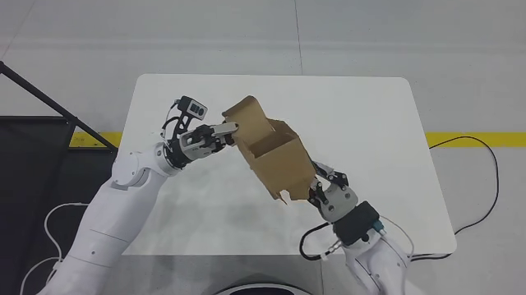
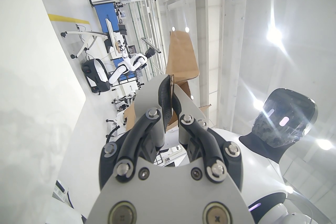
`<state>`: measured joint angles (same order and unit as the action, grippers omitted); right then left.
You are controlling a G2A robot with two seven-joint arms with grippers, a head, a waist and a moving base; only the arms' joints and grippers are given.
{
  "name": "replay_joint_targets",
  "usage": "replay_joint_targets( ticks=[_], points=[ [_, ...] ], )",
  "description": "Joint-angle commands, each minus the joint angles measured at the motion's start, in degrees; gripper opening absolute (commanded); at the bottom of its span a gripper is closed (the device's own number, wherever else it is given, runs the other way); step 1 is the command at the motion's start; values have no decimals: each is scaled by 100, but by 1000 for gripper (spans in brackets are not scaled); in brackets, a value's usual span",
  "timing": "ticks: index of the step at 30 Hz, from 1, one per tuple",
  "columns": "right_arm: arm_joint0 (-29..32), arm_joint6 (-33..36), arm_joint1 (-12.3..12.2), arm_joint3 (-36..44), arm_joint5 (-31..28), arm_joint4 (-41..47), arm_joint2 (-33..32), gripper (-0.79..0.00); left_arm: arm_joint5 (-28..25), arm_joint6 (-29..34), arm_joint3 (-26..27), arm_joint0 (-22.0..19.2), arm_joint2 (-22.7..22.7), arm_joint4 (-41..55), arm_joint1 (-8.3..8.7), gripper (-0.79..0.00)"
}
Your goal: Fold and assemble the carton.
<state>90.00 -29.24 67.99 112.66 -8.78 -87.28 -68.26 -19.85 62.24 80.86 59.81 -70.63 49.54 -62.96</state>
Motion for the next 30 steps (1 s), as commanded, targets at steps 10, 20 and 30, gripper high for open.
replay_joint_targets(
  ticks=[10, 20, 30],
  points=[
    [-2, -26, 7, 16, -176, -94, 40, -603, 3, 26, -22, -7, -13, -39, -39, -785],
    [10, -106, -48, 8, -1118, 176, -101, -462, 9, -23, -63, -24, -77, -53, -69, -785],
    [-139, 314, -109, -16, -2009, 615, -320, -397, 43, -28, -85, -36, -93, -115, -98, -785]
  ],
)
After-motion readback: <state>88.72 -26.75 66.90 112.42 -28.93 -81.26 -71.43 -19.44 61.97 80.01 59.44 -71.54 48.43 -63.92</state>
